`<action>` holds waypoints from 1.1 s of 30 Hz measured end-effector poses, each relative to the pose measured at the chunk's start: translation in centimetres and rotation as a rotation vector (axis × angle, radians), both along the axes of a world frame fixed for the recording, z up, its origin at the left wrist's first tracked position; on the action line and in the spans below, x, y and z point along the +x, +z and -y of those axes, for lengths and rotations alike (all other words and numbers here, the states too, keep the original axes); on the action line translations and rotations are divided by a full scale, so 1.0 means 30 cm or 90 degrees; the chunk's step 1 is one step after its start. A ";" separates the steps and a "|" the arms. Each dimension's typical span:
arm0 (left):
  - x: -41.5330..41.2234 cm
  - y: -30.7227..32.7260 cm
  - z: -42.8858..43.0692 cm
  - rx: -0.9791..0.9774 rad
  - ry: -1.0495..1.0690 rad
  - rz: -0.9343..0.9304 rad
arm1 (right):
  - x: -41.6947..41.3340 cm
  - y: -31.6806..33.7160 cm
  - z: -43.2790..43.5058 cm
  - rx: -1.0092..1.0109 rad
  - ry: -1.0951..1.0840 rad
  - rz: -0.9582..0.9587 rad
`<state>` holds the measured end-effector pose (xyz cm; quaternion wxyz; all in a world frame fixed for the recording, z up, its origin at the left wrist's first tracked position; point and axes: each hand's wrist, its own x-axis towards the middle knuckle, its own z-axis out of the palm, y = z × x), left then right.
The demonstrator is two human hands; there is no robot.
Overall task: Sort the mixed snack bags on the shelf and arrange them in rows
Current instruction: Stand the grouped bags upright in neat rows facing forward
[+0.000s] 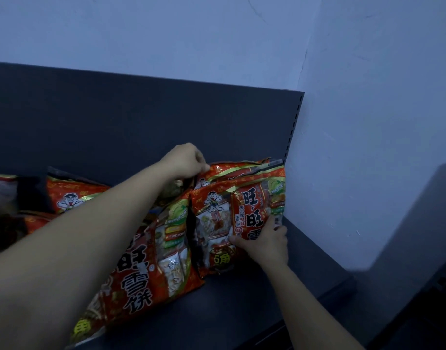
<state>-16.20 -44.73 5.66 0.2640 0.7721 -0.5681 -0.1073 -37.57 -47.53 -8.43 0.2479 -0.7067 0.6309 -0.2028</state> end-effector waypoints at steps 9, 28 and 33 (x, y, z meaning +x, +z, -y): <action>0.132 0.044 -0.245 0.178 0.020 0.116 | 0.136 0.072 -0.133 -0.316 0.095 0.091; 0.260 -0.068 -0.310 0.196 0.078 0.281 | 0.326 0.202 -0.239 -0.389 0.333 0.128; 0.272 -0.046 -0.316 0.094 0.155 0.191 | 0.359 0.275 -0.220 -0.445 0.435 -0.132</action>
